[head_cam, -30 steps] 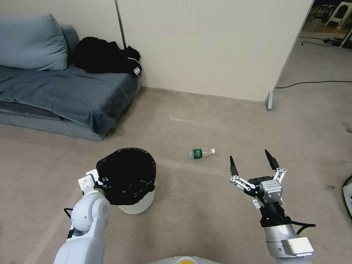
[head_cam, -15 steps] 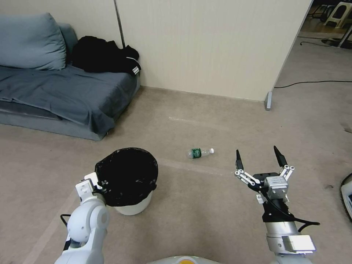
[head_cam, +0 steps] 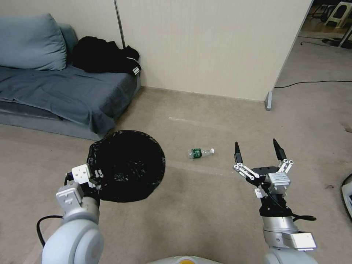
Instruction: Pick up the trash bin, then pick up the garbage from the floor and place it into the trash bin.
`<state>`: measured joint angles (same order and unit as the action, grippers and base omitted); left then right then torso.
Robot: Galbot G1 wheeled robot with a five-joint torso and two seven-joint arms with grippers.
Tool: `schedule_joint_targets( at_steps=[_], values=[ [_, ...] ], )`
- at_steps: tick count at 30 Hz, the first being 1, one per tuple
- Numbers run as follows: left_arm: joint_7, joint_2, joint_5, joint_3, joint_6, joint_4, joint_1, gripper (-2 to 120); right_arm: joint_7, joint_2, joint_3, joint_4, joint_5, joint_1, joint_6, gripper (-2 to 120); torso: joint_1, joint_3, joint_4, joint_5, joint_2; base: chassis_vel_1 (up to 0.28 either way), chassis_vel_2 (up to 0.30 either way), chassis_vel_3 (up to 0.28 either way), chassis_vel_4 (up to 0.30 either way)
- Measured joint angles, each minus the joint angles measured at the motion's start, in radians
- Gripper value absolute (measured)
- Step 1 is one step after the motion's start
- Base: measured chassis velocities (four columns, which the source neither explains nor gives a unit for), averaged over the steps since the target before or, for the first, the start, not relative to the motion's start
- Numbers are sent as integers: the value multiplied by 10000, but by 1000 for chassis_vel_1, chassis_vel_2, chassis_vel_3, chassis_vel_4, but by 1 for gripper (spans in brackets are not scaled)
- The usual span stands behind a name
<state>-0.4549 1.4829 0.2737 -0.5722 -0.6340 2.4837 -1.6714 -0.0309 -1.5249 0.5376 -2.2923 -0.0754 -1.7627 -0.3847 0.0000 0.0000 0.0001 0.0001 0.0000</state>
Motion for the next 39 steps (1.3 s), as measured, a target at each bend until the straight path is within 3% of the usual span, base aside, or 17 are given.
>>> schedule_joint_targets(
  at_steps=[11,21,39],
  values=[
    [629,567,-1807,840,912,234,-1276,1,-399,-276,-131,317,-261,-220,-244,100,-1,0,-1,-1,0,0,0,0,0],
    [761,949,-2611,1277,1777,151,-1810,1,-336,-425,-85,426,-204,-309,-355,100,-2,-1,-1,1,1,-25,26,24,-27],
    [854,980,-2864,1359,1807,-28,-1748,1,-272,-470,-25,482,-112,-242,-200,100,0,0,0,-1,0,-155,153,153,-158]
  ],
)
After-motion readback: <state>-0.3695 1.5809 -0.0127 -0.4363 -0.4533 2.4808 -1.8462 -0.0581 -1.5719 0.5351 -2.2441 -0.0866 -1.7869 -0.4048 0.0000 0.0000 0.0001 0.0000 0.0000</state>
